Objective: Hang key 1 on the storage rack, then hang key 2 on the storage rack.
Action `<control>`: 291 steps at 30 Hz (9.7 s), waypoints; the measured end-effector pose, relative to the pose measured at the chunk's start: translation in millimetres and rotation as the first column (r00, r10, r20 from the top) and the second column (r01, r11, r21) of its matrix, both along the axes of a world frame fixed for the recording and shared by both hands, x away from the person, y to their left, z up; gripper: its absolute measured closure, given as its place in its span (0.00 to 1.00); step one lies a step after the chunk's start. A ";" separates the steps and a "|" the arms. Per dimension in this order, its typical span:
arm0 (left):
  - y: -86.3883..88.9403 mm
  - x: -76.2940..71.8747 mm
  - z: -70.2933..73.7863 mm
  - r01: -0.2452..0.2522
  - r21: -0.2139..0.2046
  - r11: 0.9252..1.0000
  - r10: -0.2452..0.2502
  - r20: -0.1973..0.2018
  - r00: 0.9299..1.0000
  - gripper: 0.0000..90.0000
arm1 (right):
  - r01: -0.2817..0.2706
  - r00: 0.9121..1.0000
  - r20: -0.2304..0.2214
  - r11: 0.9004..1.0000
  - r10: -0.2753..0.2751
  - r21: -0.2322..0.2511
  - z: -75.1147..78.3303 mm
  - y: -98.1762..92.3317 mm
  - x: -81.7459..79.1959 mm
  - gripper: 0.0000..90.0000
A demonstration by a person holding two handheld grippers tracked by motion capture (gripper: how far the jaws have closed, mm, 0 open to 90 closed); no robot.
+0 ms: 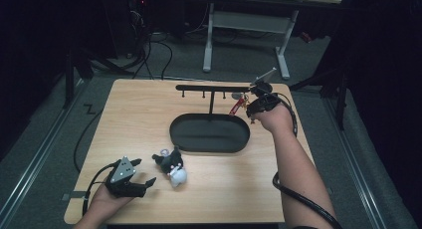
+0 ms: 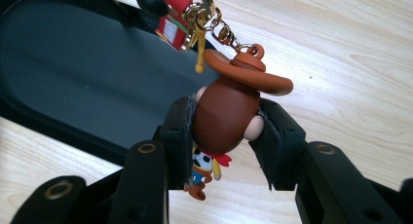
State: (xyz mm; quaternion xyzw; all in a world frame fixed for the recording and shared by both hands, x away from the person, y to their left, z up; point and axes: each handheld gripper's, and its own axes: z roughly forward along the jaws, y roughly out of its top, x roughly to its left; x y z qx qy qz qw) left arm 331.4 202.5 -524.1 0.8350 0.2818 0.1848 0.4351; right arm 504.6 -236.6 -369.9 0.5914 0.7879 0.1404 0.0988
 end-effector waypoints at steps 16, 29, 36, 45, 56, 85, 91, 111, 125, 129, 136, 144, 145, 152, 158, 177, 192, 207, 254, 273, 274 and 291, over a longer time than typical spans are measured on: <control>-2.5 -1.0 0.8 0.008 0.001 1.000 -0.008 0.010 1.000 0.17 | -0.027 0.998 0.055 1.000 0.026 0.016 1.3 6.0 -21.0 0.42; -12.0 -4.2 4.7 0.020 0.029 0.999 -0.021 0.027 0.999 0.23 | -0.103 0.964 0.249 0.995 0.097 0.010 -35.1 6.9 -107.8 0.38; -13.3 -3.9 2.8 0.013 0.032 0.999 -0.013 0.008 1.000 0.26 | -0.101 0.954 0.289 0.992 0.076 0.073 -88.5 0.4 -153.0 0.38; -11.6 -3.2 1.8 -0.022 0.003 1.000 0.022 -0.020 1.000 0.34 | -0.100 0.922 0.384 0.991 0.059 0.089 -128.8 -1.1 -196.2 0.38; -10.1 7.7 5.0 -0.120 -0.020 0.993 0.117 -0.101 0.988 0.62 | -0.114 0.890 0.456 0.969 0.001 0.221 -131.8 -11.6 -224.1 0.40; -146.1 5.8 -6.8 0.011 0.036 0.999 -0.005 -0.171 0.985 0.97 | -0.155 0.920 0.391 0.936 0.020 0.317 -141.5 -18.0 -221.3 0.40; -139.8 -1.9 0.3 0.026 0.039 0.999 -0.019 -0.161 0.987 0.94 | -0.147 0.921 0.389 0.934 0.009 0.326 -140.0 -20.7 -223.2 0.41; -202.5 -24.2 6.6 0.210 0.021 0.977 -0.203 -0.175 0.963 1.00 | -0.112 0.921 0.389 0.932 -0.033 0.345 -140.0 -33.1 -221.4 0.41; -98.2 -4.0 12.0 0.023 0.043 0.999 -0.019 -0.088 0.996 0.84 | -0.092 0.919 0.391 0.934 -0.055 0.346 -139.7 -38.6 -221.6 0.42; -50.0 5.3 16.2 -0.070 0.050 0.996 0.072 -0.056 0.996 0.80 | -0.090 0.921 0.387 0.942 -0.045 0.323 -140.9 -37.0 -220.6 0.44; 17.6 18.9 7.0 -0.209 0.042 0.977 0.211 -0.059 0.976 0.64 | -0.068 0.923 0.382 0.958 -0.046 0.280 -143.5 -34.2 -220.3 0.45; 29.7 25.0 4.7 -0.232 0.025 0.973 0.232 -0.032 0.972 0.50 | -0.025 0.919 0.391 0.981 -0.053 0.193 -139.4 -25.3 -219.0 0.47; 29.2 25.6 3.8 -0.230 0.023 0.973 0.231 -0.034 0.972 0.49 | -0.027 0.921 0.388 0.983 -0.047 0.184 -138.9 -23.5 -218.9 0.47; 31.8 28.3 -0.7 -0.247 0.036 0.968 0.248 -0.044 0.968 0.43 | -0.034 0.952 0.306 0.988 -0.013 0.148 -146.2 -13.3 -221.1 0.45; 31.7 29.5 -0.8 -0.249 0.021 0.968 0.250 -0.059 0.966 0.42 | -0.058 0.963 0.266 0.993 0.028 0.106 -139.2 -8.7 -220.1 0.44; 30.9 28.1 0.2 -0.217 0.021 0.976 0.218 -0.057 0.974 0.42 | -0.084 0.989 -0.117 0.996 0.085 0.019 -99.7 4.9 -185.3 0.37; 28.7 31.9 1.1 -0.180 0.006 0.984 0.180 -0.060 0.982 0.42 | -0.135 0.981 -0.133 0.990 0.140 0.045 -61.2 41.7 -171.7 0.33; 15.1 31.3 1.1 -0.136 0.043 0.990 0.138 -0.048 0.989 0.42 | -0.171 0.957 -0.229 0.984 0.179 0.053 -90.2 72.9 -176.3 0.29; 20.0 26.1 -1.5 -0.130 0.071 0.989 0.134 -0.055 0.989 0.41 | -0.165 0.975 -0.146 0.986 0.169 0.036 -22.3 64.4 -125.0 0.56; 18.0 28.0 -2.3 -0.119 0.078 0.990 0.124 -0.060 0.990 0.41 | -0.149 0.985 -0.088 0.989 0.149 0.006 17.9 59.2 -91.0 0.56; 18.1 27.9 -2.2 -0.119 0.078 0.990 0.124 -0.060 0.990 0.41 | -0.148 0.985 -0.084 0.989 0.148 0.005 19.6 58.5 -89.9 0.56; 19.0 27.7 -2.1 -0.121 0.078 0.990 0.126 -0.059 0.990 0.41 | -0.131 0.991 -0.034 0.991 0.130 -0.027 51.8 61.0 -72.5 0.56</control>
